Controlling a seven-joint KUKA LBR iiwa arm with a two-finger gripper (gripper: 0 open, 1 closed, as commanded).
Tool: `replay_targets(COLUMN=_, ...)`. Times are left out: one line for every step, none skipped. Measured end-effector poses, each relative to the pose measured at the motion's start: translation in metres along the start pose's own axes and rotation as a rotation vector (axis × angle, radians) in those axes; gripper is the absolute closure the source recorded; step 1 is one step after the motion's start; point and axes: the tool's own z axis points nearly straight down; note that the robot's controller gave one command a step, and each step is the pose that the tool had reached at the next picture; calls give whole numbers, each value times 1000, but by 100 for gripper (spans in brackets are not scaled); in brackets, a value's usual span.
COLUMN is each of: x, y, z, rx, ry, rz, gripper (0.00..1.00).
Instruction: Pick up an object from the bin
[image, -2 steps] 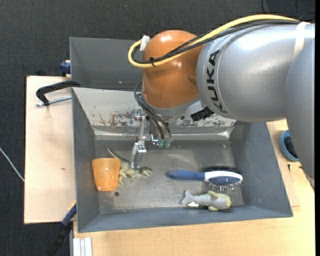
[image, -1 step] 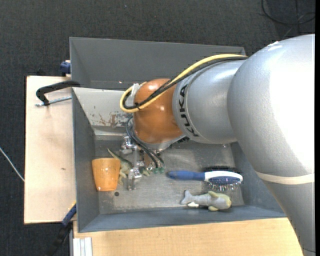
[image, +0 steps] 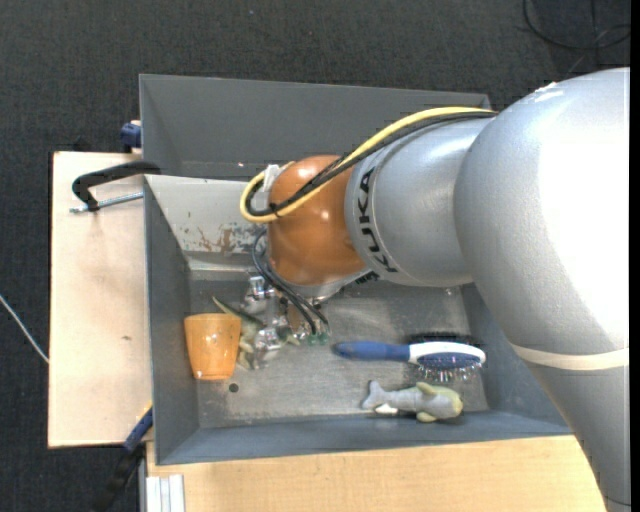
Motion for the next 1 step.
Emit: replay_targets(x=-10, y=15, z=-150, rx=0, ry=-4, rz=-314, gripper=100)
